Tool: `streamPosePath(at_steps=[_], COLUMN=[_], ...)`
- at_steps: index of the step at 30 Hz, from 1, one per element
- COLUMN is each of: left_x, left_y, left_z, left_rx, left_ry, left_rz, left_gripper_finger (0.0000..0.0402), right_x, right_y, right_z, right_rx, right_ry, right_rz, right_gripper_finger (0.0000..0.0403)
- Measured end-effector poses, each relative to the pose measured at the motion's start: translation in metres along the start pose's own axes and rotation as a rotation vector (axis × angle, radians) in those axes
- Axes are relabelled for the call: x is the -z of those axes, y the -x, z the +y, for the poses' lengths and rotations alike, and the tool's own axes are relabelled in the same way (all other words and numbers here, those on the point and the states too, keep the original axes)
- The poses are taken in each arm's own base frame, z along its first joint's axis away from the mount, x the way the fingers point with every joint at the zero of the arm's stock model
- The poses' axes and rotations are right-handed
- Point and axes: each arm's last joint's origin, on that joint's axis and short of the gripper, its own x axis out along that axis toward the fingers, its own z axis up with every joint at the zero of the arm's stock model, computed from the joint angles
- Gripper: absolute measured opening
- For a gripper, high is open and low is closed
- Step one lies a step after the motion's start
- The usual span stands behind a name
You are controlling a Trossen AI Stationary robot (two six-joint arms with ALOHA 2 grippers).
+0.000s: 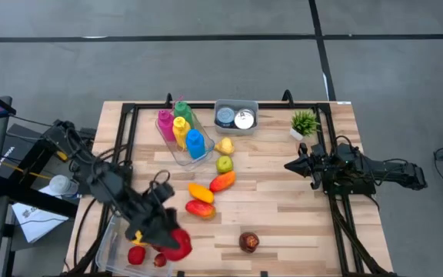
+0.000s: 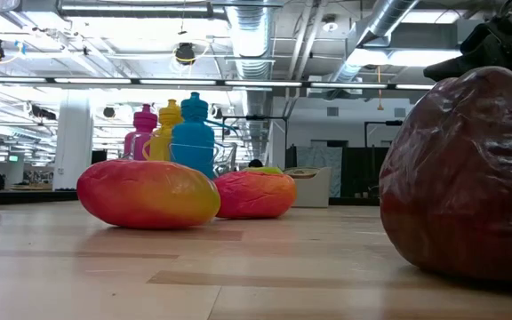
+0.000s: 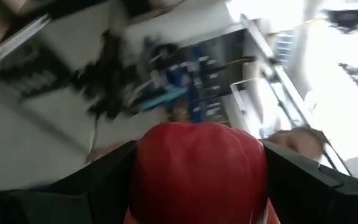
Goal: Pick & Place Food Item
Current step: Put the red tomato into the white bin
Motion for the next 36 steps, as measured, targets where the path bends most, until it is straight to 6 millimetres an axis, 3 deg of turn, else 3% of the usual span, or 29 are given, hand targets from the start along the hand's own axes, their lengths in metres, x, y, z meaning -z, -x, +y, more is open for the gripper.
streamPosePath(at_steps=[8, 14, 29, 36], left_x=[0.048, 0.076, 0.107, 0.115], left_y=[0.003, 0.011, 0.007, 0.002], left_z=[0.031, 0.057, 0.111, 0.124], left_rx=[-0.377, -0.683, -1.163, -1.236], left_ry=[0.236, 0.305, 0.347, 0.352], left_rz=[0.143, 0.197, 0.438, 0.472], left_gripper_finger=[0.0298, 0.0298, 0.0298, 0.0302], right_x=[0.000, 0.000, 0.000, 0.000], right_y=[0.000, 0.000, 0.000, 0.000], right_z=[0.000, 0.000, 0.000, 0.000], right_rx=[0.000, 0.000, 0.000, 0.000], right_ry=[0.000, 0.000, 0.000, 0.000], right_rz=[0.000, 0.000, 0.000, 0.000], right_gripper_finger=[0.0012, 0.0012, 0.0012, 0.0012])
